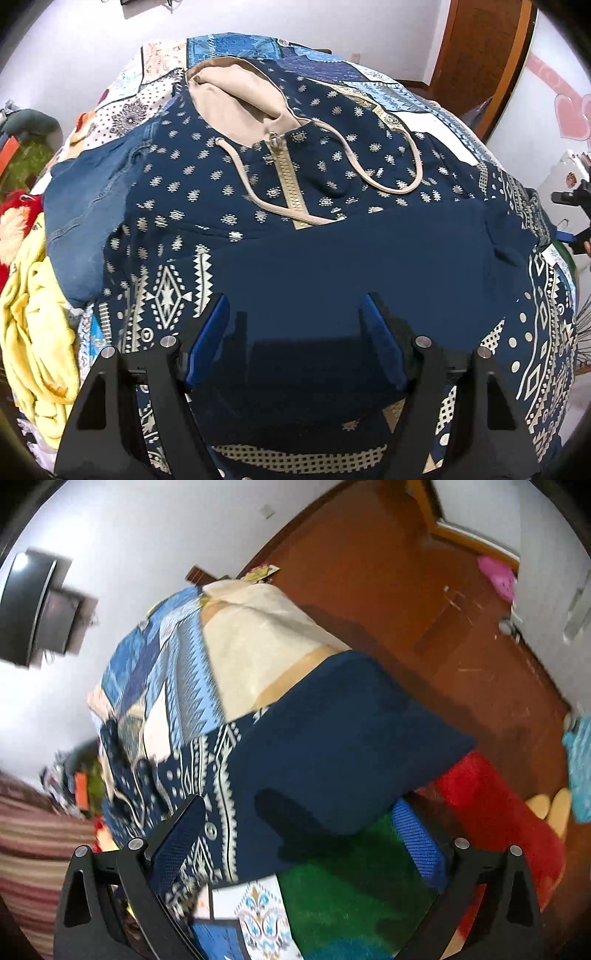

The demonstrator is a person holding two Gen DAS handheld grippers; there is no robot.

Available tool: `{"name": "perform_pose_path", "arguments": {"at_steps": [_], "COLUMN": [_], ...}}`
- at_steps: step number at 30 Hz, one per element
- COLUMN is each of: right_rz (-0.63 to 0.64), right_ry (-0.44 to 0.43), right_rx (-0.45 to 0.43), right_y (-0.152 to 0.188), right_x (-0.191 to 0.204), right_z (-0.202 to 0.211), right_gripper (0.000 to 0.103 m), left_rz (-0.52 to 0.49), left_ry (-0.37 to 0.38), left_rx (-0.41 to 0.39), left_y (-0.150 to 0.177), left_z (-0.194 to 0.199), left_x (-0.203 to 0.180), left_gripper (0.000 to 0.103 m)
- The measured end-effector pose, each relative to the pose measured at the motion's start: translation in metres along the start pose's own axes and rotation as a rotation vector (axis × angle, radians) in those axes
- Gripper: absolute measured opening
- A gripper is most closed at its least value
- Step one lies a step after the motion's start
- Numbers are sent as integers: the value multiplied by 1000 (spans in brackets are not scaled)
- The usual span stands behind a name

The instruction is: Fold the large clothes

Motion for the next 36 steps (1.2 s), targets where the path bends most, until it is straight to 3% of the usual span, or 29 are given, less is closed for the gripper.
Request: {"name": "perform_pose_path", "arguments": {"at_steps": [4,5,6,8,11,16,20,26,31,36], "right_rz": [-34,-24,-5,22,8,48,200,413,572,693], "right_ry": [20,64,127,182,135,0,-54,-171,-241,-250], "right_rx": [-34,-62,-84,-106,-142,-259,-371,-432,-375,-219], "right_y": [-10,-12,-14,-18,-20,-22,-11,25,71,130], "right_x": [-3,-1,1,0,-4,21,78,180,261,318], "right_z": [-9,-9,-8,-8,4,57,107,146,132,66], "right_gripper": [98,85,59,34,10,7,7,7,7,7], "left_rz": [20,28,34,41,24,27,55,83,93,143], "left_ry": [1,0,3,10,-10,-31,-29,-26,-38,-47], "left_rx": [12,13,14,13,0,-38,-70,-106,-139,-165], "left_y": [-1,-1,0,2,5,8,11,20,30,45], "left_z": [-8,-10,-10,-9,-1,20,36,57,75,93], "left_x": [2,3,4,5,6,17,26,39,51,74], "left_gripper": [74,74,74,74,74,74,74,74,74,74]}}
Point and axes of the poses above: each gripper's, at about its wrist camera, not at the fingertips, and z roughly against the way its jaws point, x to its left, y to its underside, the point moved 1 cm from there along -z, roughly the way its jaws point, and after that the axes turned 7 degrees about y, right-handed, at the moved point
